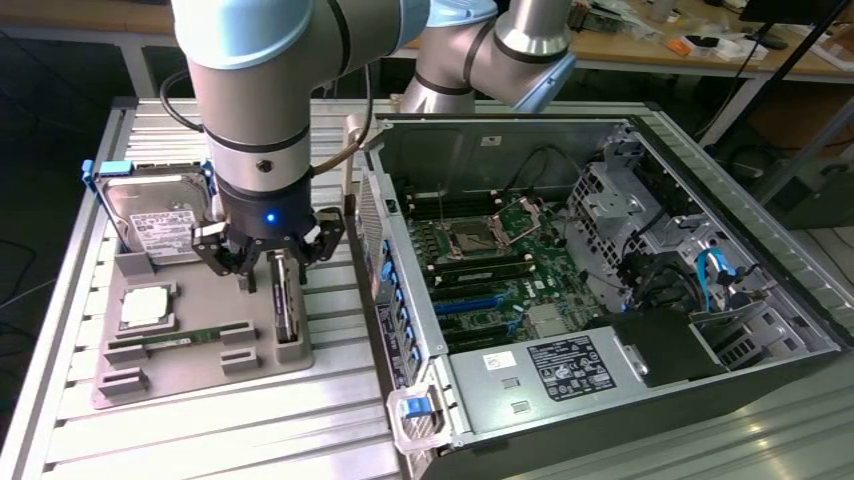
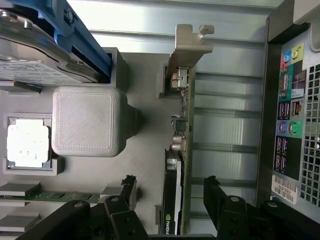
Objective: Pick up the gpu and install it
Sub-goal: 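Pick up the gpu and move the gpu toward the slot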
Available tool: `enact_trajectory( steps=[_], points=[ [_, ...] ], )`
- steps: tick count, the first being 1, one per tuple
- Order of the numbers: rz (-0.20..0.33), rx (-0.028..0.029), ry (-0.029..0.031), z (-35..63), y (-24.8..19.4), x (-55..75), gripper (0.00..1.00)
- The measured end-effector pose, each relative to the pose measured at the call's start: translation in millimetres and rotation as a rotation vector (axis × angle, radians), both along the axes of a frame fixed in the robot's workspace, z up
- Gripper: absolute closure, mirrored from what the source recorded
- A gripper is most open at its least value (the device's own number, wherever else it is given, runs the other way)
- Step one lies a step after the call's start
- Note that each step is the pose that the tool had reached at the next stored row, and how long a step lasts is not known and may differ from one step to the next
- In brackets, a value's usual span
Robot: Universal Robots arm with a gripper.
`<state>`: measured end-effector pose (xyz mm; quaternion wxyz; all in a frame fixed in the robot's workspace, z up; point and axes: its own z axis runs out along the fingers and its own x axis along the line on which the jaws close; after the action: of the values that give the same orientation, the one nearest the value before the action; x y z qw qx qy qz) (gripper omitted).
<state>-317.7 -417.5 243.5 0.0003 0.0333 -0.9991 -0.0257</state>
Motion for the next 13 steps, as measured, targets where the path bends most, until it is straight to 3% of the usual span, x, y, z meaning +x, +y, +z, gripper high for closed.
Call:
enact_trajectory(
  steps=[1, 6, 8, 13],
  points=[
    [0.0, 0.0, 0.0, 0.0, 0.0, 0.0, 0.35],
    [0.0, 0.0, 0.0, 0.0, 0.0, 0.0, 0.66],
    [0.0, 0.0, 0.0, 0.0, 0.0, 0.0, 0.72],
    [0.0, 0.0, 0.0, 0.0, 0.0, 0.0, 0.73]
  ],
)
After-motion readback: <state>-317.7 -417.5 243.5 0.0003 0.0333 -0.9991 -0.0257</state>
